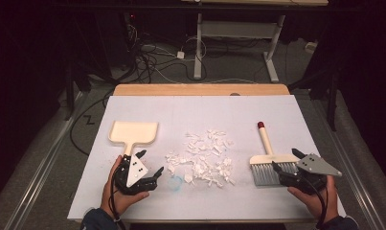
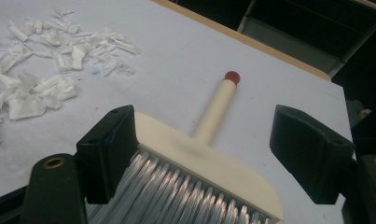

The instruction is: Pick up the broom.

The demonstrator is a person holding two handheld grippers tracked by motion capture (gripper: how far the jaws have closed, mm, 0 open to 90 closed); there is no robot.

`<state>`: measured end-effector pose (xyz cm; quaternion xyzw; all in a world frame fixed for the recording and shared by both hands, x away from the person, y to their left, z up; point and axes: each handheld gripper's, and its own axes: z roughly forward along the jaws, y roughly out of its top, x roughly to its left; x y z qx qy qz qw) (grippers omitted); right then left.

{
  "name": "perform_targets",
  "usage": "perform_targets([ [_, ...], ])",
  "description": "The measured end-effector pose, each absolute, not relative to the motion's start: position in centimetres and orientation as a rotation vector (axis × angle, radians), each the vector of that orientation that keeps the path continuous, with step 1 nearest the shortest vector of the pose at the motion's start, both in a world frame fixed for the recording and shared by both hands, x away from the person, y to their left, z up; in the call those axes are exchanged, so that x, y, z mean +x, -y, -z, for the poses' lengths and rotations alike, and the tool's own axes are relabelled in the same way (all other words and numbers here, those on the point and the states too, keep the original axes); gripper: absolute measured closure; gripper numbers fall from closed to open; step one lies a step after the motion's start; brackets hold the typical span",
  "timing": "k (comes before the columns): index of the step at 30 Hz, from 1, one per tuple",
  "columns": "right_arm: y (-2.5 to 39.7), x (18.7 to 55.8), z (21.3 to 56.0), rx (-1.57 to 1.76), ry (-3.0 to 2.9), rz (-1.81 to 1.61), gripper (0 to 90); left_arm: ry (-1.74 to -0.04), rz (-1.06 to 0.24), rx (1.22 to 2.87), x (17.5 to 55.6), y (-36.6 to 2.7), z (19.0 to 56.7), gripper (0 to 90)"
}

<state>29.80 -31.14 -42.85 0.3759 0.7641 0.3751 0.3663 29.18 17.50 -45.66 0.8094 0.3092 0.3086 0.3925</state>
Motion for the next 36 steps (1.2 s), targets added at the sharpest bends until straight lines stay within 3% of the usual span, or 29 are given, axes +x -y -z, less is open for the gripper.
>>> perform_targets([
  [20,31.2,31.5,42.3,1.065,-1.997,-0.924,24.4,-0.768,-0.747,2.079,29.2,-17.2,45.8,18.3],
  [30,30.2,37.9,42.0,1.269,-2.113,-0.815,31.1,-0.771,-0.740,2.089,29.6,-16.9,45.9,18.3],
  [36,29.4,41.4,44.0,1.424,-2.172,-0.703,35.4,-0.768,-0.734,2.100,29.6,-17.0,45.9,18.3],
])
